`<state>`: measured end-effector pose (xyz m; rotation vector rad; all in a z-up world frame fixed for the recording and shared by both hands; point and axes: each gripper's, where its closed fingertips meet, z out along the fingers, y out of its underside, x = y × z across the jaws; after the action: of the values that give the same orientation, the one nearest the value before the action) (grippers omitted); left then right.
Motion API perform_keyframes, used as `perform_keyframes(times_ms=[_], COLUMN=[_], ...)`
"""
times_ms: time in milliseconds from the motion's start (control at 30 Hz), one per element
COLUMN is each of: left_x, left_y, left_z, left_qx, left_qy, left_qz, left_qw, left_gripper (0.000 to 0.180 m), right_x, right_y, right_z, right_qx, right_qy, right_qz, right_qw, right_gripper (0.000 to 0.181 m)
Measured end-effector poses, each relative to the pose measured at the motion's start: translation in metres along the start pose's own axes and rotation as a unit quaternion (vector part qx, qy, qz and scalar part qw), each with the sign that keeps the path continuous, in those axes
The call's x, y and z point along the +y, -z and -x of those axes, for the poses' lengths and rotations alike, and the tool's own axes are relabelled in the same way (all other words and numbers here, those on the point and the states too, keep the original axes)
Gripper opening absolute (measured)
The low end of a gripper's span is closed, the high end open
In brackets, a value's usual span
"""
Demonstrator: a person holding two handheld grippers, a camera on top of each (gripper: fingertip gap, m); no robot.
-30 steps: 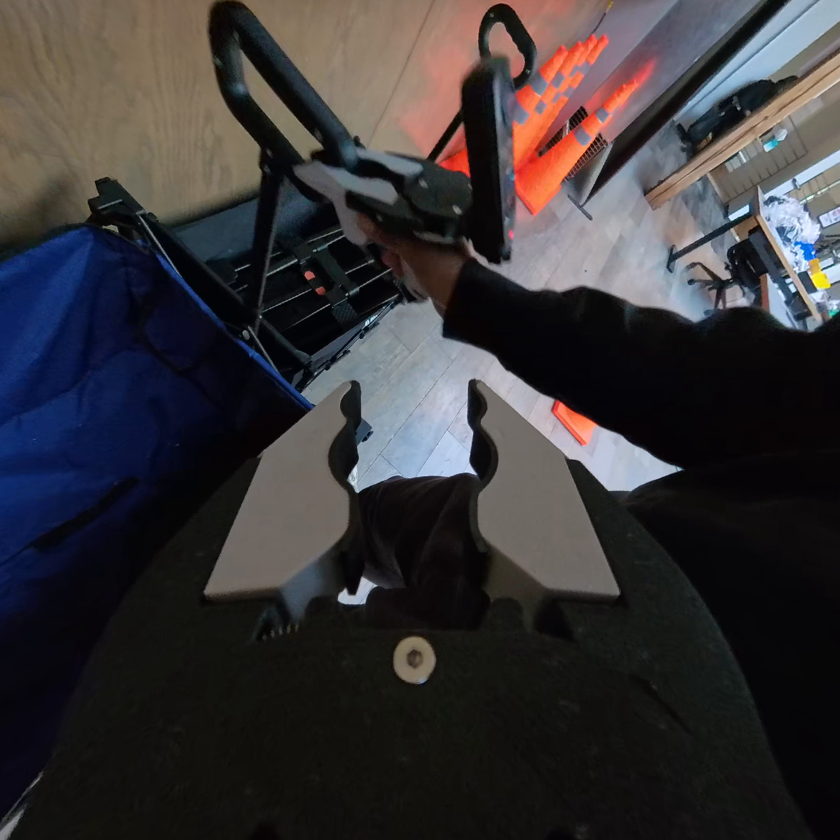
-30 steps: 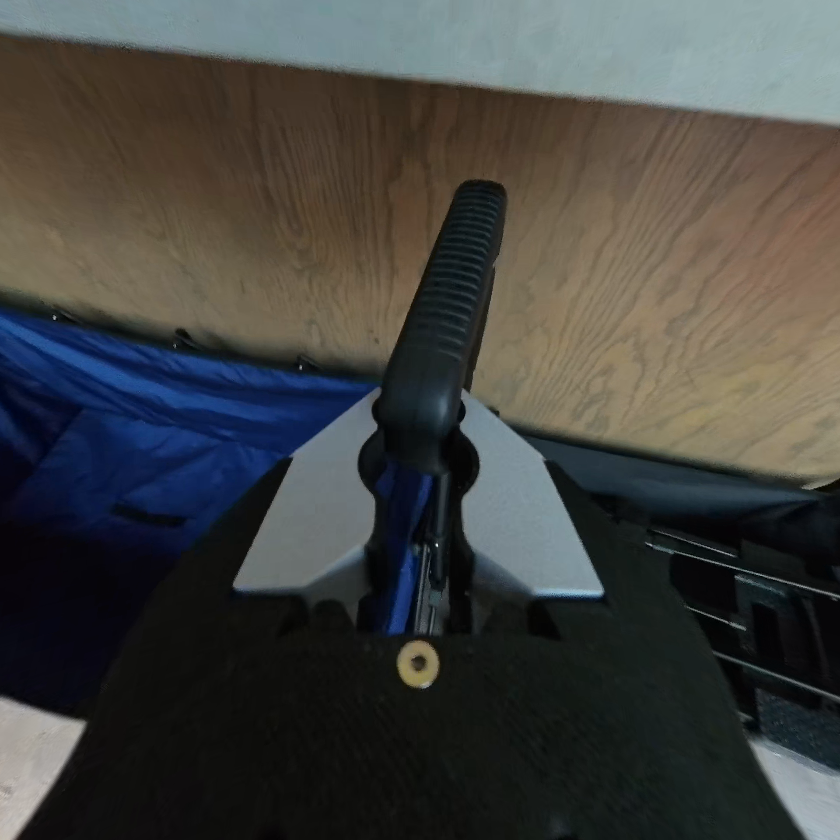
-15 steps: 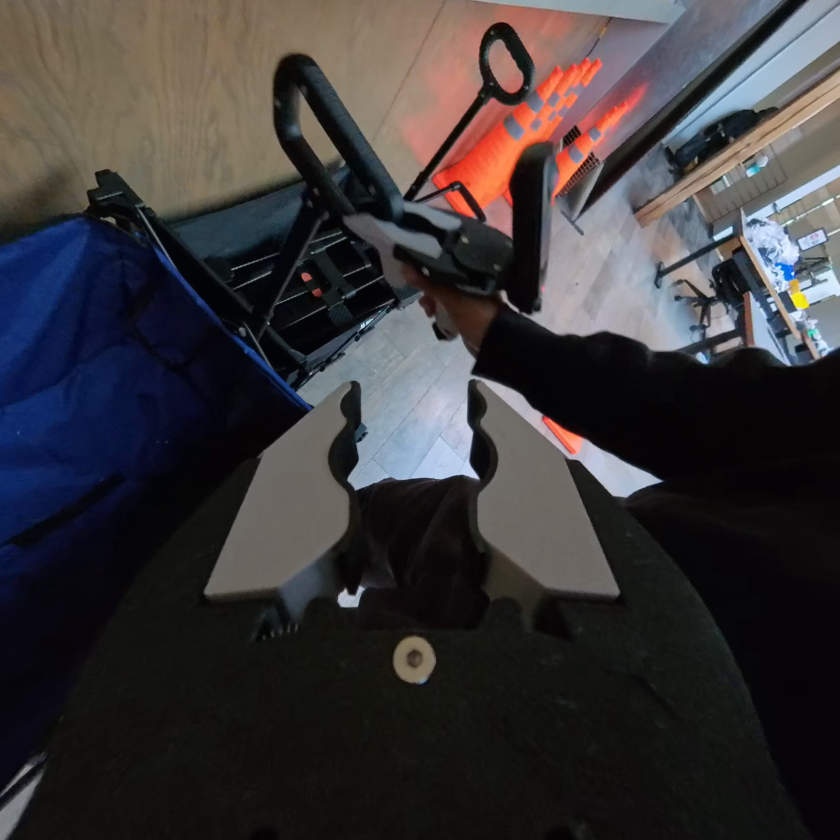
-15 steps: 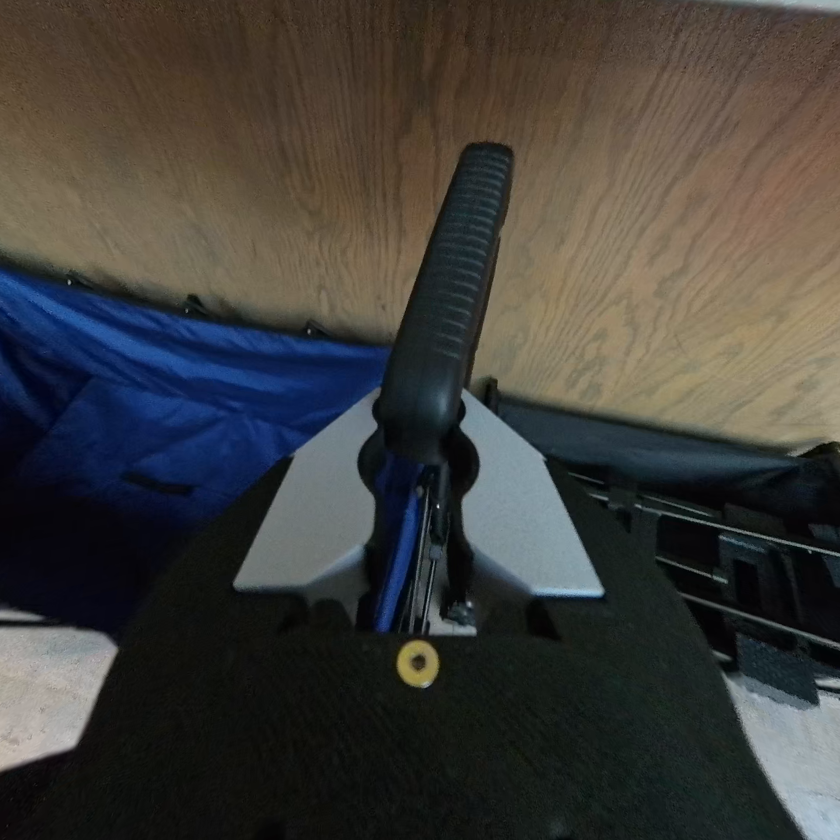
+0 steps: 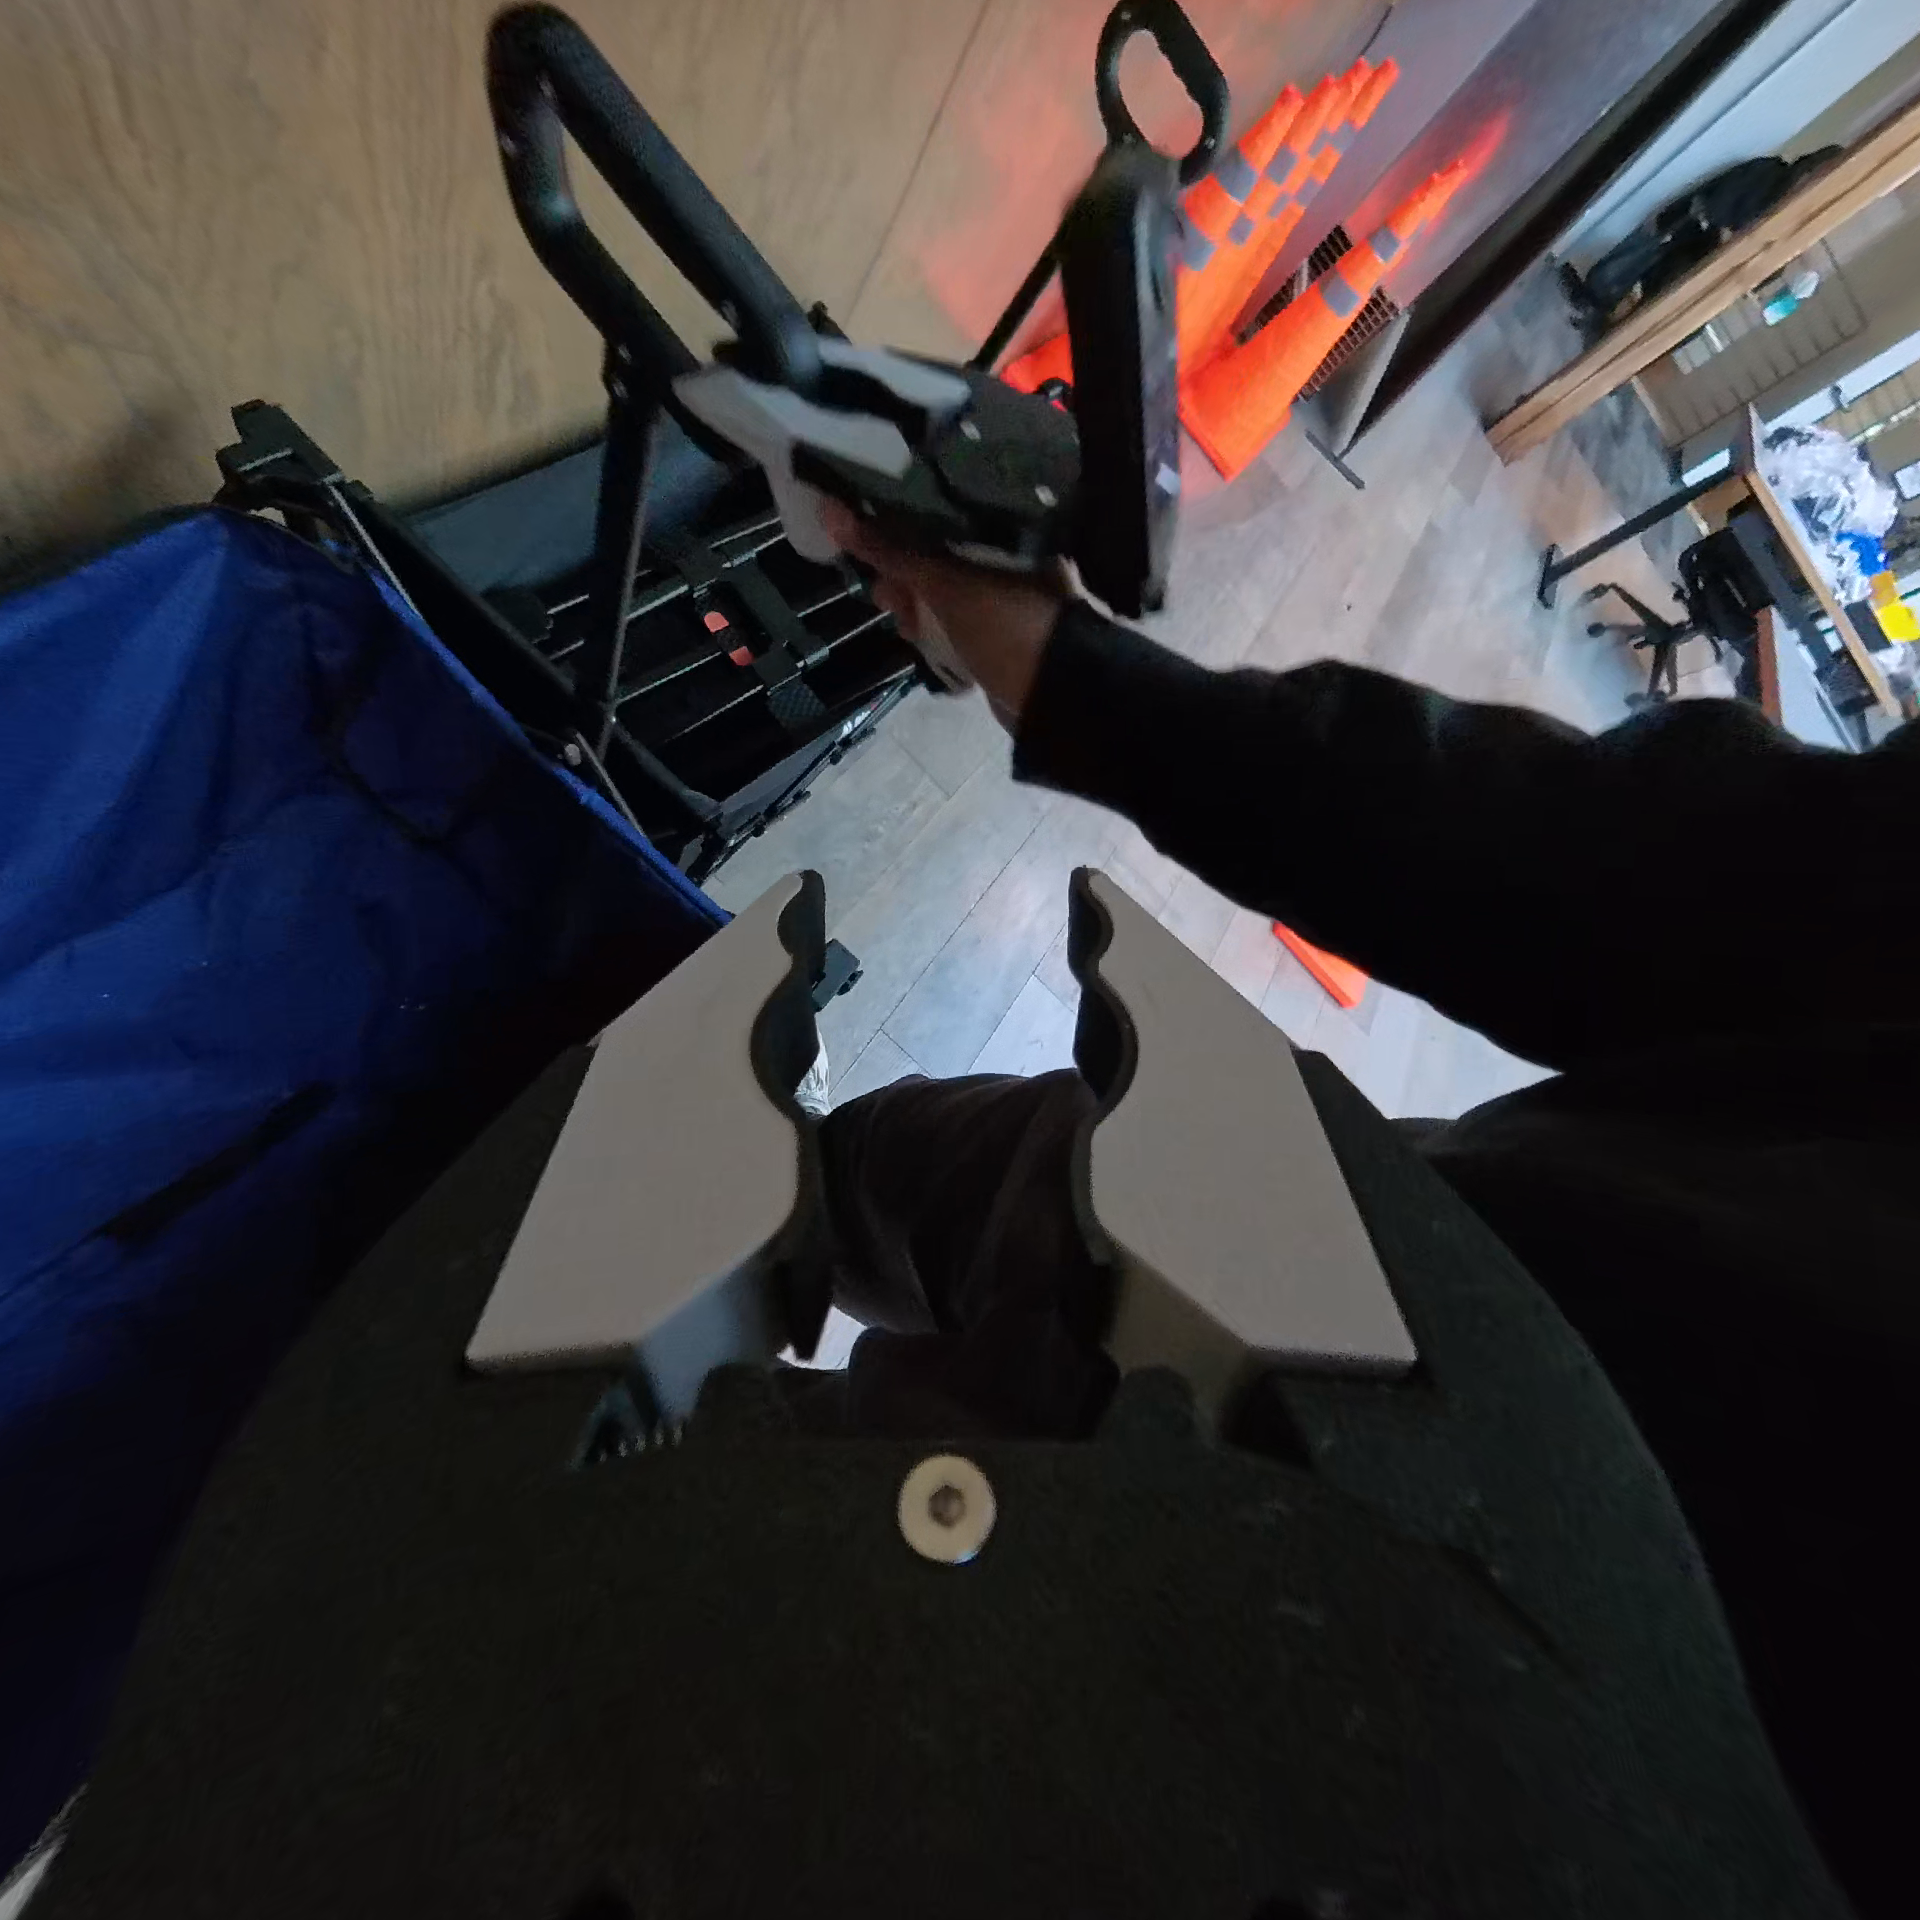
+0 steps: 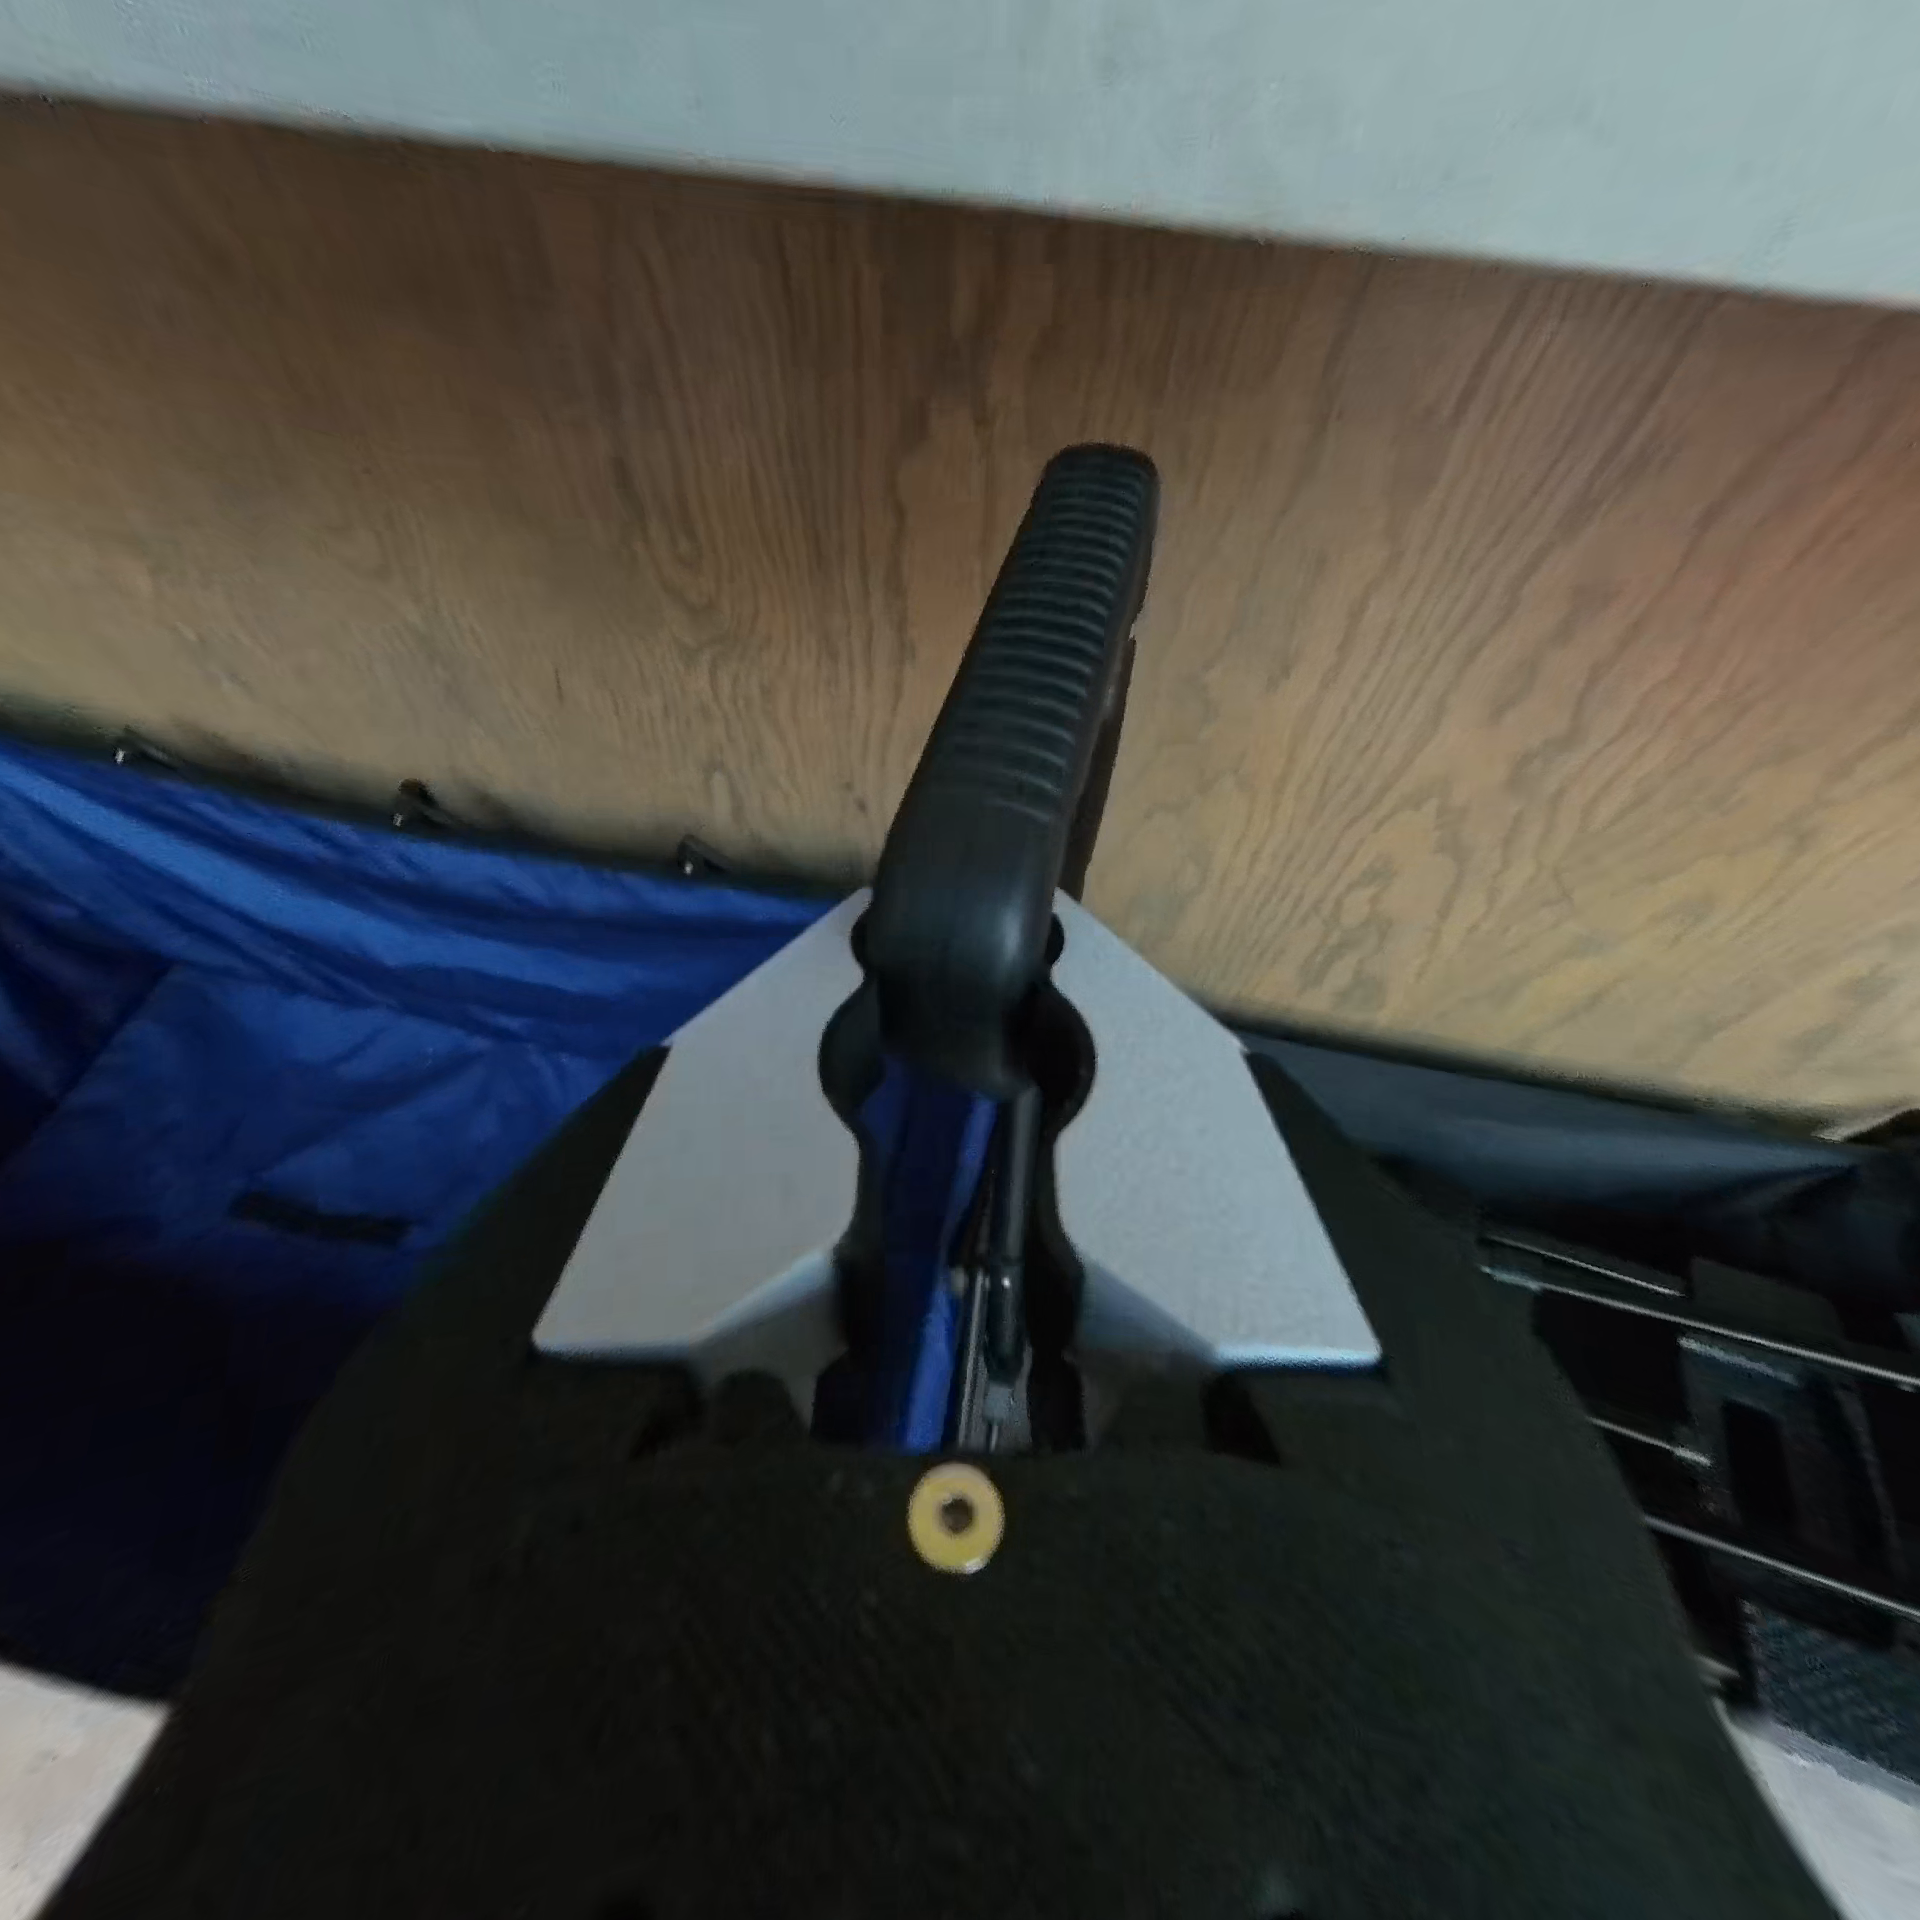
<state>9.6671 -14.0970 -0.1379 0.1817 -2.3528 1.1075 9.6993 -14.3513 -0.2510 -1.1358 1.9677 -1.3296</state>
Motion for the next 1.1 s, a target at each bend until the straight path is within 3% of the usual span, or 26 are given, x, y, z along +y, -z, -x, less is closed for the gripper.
perform_keyframes(times_ms=[267, 467, 733, 1100], left_x=[0.007, 0.011, 0.004, 0.005], left_y=[0.014, 0.018, 0.012, 0.002], left_z=[0.002, 0.007, 0.009, -0.004], left_qx=[-0.026, -0.028, -0.017, -0.009], left_qy=[0.009, 0.024, 0.013, -0.007], left_qz=[-0.010, -0.019, -0.007, 0.007], left_qw=[1.000, 0.999, 1.000, 1.000], left_gripper=[0.046, 0.046, 0.046, 0.046], right_x=[-0.033, 0.002, 0.073, -0.015], right_y=[-0.074, 0.003, 0.106, -0.031], right_z=[-0.012, 0.005, 0.023, -0.008], right_qx=[0.002, 0.008, 0.003, 0.002], right_qy=[0.004, 0.003, 0.014, -0.015], right_qz=[-0.003, -0.018, 0.023, -0.002], right_qw=[1.000, 1.000, 1.000, 1.000], right_gripper=[0.022, 0.023, 0.024, 0.023])
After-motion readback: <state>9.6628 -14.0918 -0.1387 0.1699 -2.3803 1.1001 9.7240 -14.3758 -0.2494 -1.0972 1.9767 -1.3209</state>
